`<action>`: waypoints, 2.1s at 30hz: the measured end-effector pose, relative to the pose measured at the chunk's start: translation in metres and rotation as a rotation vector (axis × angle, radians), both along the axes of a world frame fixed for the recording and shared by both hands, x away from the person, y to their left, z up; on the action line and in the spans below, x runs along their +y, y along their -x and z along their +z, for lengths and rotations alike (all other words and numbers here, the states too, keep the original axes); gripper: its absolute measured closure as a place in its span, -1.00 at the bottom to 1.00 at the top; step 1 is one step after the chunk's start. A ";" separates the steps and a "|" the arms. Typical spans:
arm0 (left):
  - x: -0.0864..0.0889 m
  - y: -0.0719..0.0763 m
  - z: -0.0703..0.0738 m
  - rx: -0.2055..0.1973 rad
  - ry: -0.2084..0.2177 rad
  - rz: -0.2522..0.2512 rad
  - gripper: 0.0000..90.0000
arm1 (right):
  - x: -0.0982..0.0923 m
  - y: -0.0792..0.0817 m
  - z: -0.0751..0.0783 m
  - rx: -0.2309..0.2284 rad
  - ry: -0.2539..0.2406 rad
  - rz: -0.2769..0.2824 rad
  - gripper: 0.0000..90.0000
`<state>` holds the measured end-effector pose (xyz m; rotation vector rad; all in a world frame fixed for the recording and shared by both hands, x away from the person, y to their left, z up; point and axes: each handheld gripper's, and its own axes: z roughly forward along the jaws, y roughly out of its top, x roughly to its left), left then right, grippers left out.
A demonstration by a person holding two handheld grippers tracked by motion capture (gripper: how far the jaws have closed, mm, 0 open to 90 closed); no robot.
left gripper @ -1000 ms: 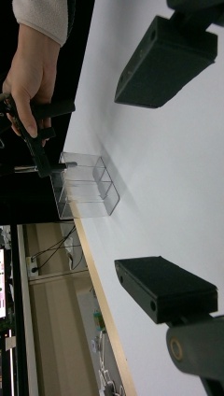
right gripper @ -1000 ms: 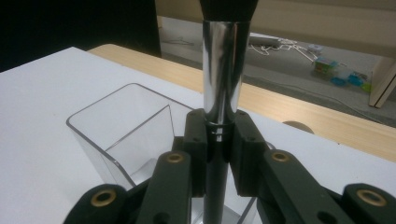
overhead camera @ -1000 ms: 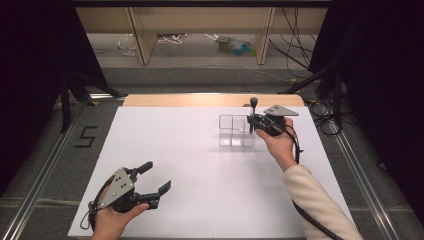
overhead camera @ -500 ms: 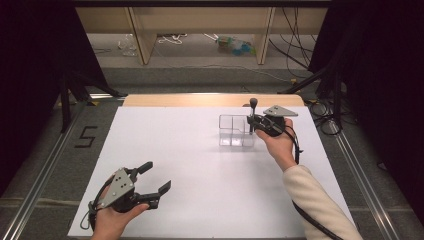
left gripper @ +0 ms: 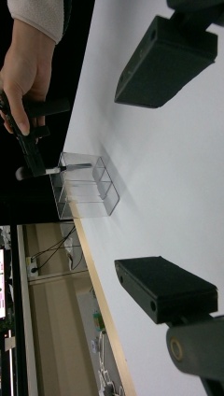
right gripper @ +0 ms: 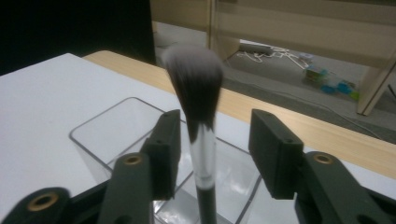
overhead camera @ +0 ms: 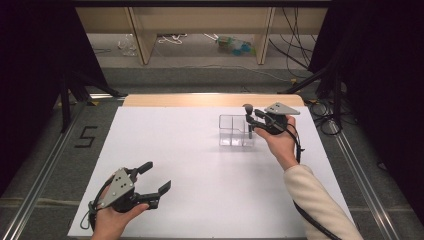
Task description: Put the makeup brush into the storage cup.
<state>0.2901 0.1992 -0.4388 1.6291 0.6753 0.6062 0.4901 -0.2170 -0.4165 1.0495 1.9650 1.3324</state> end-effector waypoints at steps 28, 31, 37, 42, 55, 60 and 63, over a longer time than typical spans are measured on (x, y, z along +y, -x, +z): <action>0.003 -0.002 0.000 -0.003 -0.007 0.010 -0.63 | -0.010 0.019 0.003 0.065 -0.006 0.083 -0.50; 0.004 -0.002 0.000 -0.004 -0.008 0.010 -0.63 | -0.011 0.024 0.003 0.054 0.002 0.096 -0.50; 0.003 -0.002 0.000 -0.006 -0.008 0.009 -0.63 | -0.016 0.034 0.004 0.056 0.003 0.113 -0.50; 0.003 -0.002 0.000 -0.007 -0.012 0.008 -0.63 | -0.019 0.042 0.002 0.053 -0.001 0.122 -0.50; 0.006 -0.004 -0.001 -0.006 -0.012 0.011 -0.63 | -0.031 0.076 0.001 0.053 -0.036 0.173 -0.50; 0.005 -0.004 -0.001 0.003 -0.005 0.014 -0.63 | -0.030 0.092 0.000 0.044 -0.045 0.190 -0.50; 0.005 -0.003 -0.001 0.009 0.007 0.021 -0.63 | -0.030 0.101 0.001 0.048 -0.055 0.206 -0.50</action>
